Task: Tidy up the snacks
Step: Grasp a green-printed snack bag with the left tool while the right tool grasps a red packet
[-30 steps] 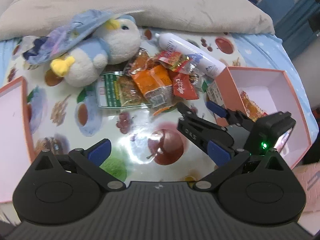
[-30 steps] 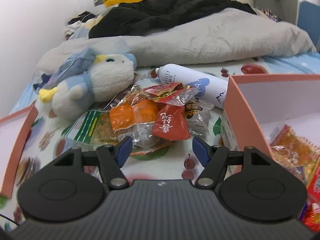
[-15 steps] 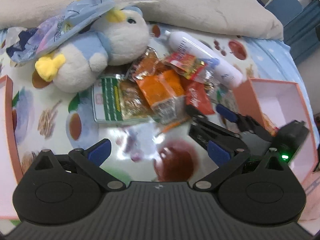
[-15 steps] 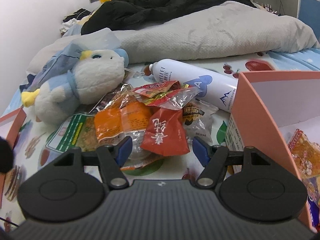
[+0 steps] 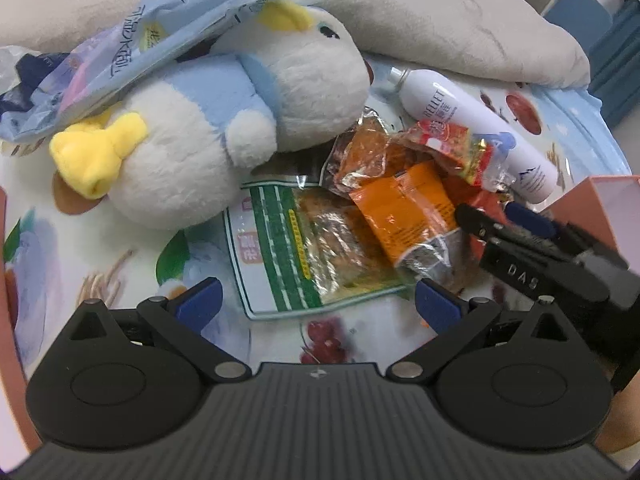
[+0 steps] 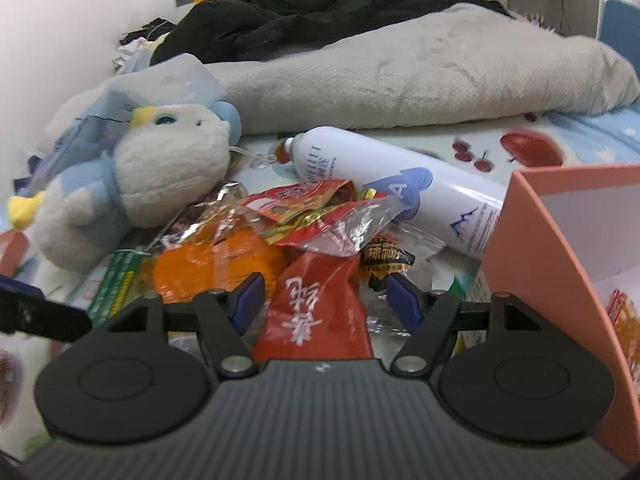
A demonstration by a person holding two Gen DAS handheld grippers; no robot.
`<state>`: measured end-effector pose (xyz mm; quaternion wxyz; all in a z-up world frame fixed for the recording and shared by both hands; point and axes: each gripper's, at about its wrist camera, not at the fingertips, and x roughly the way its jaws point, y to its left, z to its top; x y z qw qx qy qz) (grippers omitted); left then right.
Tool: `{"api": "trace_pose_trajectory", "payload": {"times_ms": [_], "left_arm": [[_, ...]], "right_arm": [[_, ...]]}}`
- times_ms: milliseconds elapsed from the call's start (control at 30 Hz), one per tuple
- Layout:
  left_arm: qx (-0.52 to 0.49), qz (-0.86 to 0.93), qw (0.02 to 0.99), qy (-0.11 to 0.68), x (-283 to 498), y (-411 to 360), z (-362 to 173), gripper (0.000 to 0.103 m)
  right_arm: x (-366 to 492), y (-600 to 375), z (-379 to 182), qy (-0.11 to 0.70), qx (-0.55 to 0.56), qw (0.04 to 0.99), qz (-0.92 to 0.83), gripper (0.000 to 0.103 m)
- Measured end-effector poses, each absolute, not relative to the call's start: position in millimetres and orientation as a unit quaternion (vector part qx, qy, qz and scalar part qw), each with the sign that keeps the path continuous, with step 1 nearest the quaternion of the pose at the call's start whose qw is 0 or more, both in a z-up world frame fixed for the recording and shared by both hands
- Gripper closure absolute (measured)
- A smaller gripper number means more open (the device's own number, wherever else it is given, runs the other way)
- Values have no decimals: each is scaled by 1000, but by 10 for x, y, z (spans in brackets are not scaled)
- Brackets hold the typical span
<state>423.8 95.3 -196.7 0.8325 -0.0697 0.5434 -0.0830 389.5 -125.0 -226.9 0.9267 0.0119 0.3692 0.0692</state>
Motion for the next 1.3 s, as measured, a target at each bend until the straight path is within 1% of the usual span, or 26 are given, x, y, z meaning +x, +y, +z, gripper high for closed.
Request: {"api": "trace_pose_trajectory", "payload": {"times_ms": [67,133,233,300,333,367,400,433,500,567,600,633,667,700,733,767,867,1000,1133,1300], "left_arm": [[-67,-82,832,544,4259,981,-2063,0],[-68,-79,832,545,4291,1012,-2157,1],[-52,-67,841,535,4313,1020,-2248,1],[-59,-78,843,529,4323,1038,-2299,4],[-63,-77,842,530,4327,1046,-2326,10],[-66,-78,844,527,4323,1045,-2346,12],[-63,-81,849,519,4313,1032,-2343,13],[-60,-83,853,513,4298,1014,-2328,19],[-64,-84,857,505,4295,997,-2316,25],[-71,-86,860,498,4296,967,-2325,42],[-75,-88,858,500,4297,962,-2325,45],[-77,-87,858,500,4285,973,-2316,53],[-72,-86,861,497,4277,960,-2305,64],[-67,-82,863,494,4261,953,-2290,71],[-68,-79,864,493,4255,962,-2284,82],[-74,-82,863,492,4237,974,-2272,90],[-83,-87,864,488,4158,965,-2220,96],[-86,-93,869,479,3948,941,-2090,97],[-94,-89,870,476,3728,942,-1954,100],[-103,-73,874,469,3362,1001,-1748,101]], "right_arm": [[3921,-1225,-2286,365,4,929,67,32],[3939,-1191,-2306,361,-12,930,68,35],[3939,-1111,-2330,354,-42,932,63,35],[3947,-1096,-2344,355,-46,932,63,35],[3951,-1100,-2351,356,-43,931,62,35],[3953,-1102,-2350,357,-42,931,62,35],[3955,-1100,-2349,359,-43,930,61,41],[3952,-1099,-2347,361,-45,930,59,49],[3945,-1102,-2337,365,-45,928,59,55],[3936,-1095,-2338,366,-47,928,60,56],[3924,-1098,-2329,366,-45,928,60,56],[3915,-1098,-2325,367,-44,927,60,56],[3901,-1097,-2317,367,-44,927,60,56],[3884,-1095,-2309,367,-45,927,59,56],[3862,-1095,-2299,367,-46,927,59,56],[3841,-1096,-2288,368,-45,927,59,56],[3753,-1103,-2235,368,-44,927,60,56],[3582,-1105,-2129,368,-46,927,61,56],[3398,-1112,-2022,371,-44,925,63,56],[3109,-1112,-1832,371,-45,925,74,56]]}}
